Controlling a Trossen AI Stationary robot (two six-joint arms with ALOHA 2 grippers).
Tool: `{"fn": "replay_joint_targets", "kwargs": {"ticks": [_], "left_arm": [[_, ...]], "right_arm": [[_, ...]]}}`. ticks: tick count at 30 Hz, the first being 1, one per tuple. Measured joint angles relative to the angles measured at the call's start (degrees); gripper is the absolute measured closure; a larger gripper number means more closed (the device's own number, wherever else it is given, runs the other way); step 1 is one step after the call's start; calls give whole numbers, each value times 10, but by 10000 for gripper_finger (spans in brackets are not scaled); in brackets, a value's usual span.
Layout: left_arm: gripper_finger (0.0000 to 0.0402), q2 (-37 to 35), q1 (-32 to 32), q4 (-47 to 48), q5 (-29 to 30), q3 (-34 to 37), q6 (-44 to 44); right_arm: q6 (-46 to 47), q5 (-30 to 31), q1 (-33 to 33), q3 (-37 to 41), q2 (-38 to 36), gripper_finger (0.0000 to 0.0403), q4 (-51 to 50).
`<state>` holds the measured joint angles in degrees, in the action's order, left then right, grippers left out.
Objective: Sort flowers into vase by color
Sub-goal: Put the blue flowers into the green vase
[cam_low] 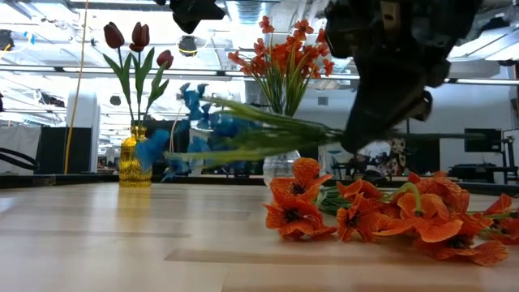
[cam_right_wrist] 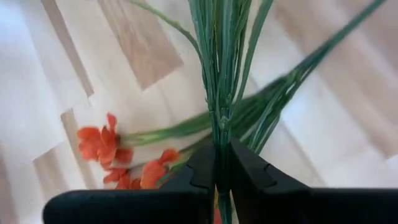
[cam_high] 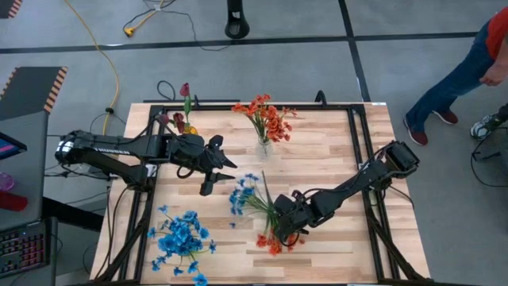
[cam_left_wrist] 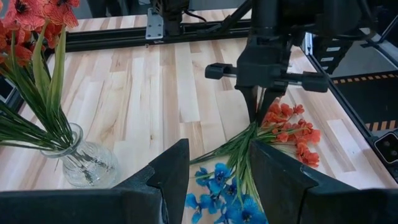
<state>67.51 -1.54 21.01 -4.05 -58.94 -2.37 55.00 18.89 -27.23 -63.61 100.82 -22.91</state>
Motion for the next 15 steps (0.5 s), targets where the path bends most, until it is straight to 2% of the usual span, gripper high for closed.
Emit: {"fn": "replay_joint_targets", "kwargs": {"ticks": [9,15], "left_arm": [[248,0,0,-14,-1,-5,0],[248,-14,-18,-13,0,-20,-10]], "right_arm": [[-40,91,-2,-44,-2,345,-62],[-63,169,-7,-46,-37,346,-64]]}}
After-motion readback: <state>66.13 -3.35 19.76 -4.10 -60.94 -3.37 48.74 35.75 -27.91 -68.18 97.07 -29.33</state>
